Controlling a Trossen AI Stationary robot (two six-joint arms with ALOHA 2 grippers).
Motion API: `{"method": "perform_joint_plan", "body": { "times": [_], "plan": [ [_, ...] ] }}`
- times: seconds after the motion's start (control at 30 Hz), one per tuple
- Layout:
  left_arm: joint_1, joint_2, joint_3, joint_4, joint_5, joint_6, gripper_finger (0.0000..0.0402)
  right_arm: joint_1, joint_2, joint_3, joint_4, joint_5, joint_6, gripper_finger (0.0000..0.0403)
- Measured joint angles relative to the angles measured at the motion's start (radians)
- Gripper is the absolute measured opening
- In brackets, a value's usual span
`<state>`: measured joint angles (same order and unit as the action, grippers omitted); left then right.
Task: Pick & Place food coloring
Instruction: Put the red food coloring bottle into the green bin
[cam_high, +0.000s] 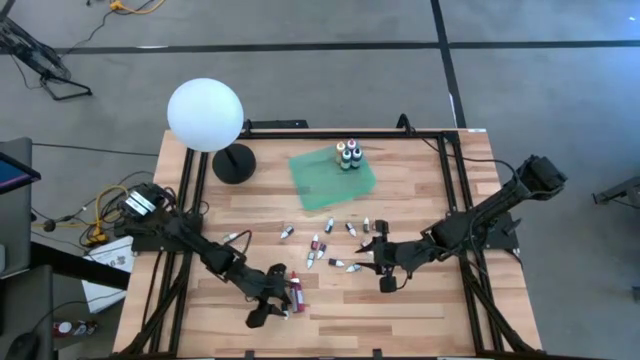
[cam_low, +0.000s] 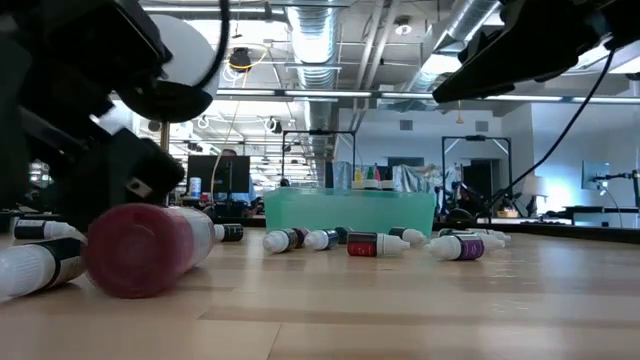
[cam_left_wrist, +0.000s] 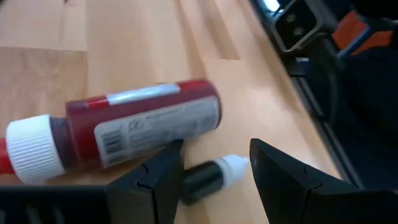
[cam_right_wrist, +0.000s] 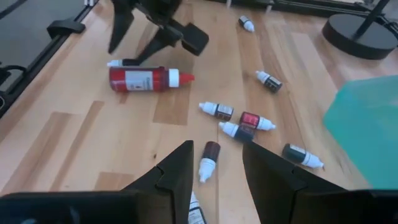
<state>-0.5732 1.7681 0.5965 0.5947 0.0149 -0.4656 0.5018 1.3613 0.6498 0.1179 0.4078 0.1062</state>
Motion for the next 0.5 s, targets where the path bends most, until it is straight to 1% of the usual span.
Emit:
{"method": "perform_joint_plan", "body": {
  "times": [0.1, 0.33, 0.5],
  "plan": [
    [0.024, 0.002, 0.012, -0.042, -0.001, 0.0, 0.0176, 0.0, 0.0, 0.0, 0.002, -0.015, 0.001, 0.0131],
    [0.106, 0.002, 0.014, -0.045, -0.002, 0.068, 0.0176, 0.0, 0.0, 0.0, 0.003, -0.044, 0.029, 0.0131],
    [0.175, 0.002, 0.026, -0.046, 0.016, 0.129, 0.0176, 0.0, 0.0, 0.0, 0.002, -0.068, 0.088, 0.0131]
  ]
}}
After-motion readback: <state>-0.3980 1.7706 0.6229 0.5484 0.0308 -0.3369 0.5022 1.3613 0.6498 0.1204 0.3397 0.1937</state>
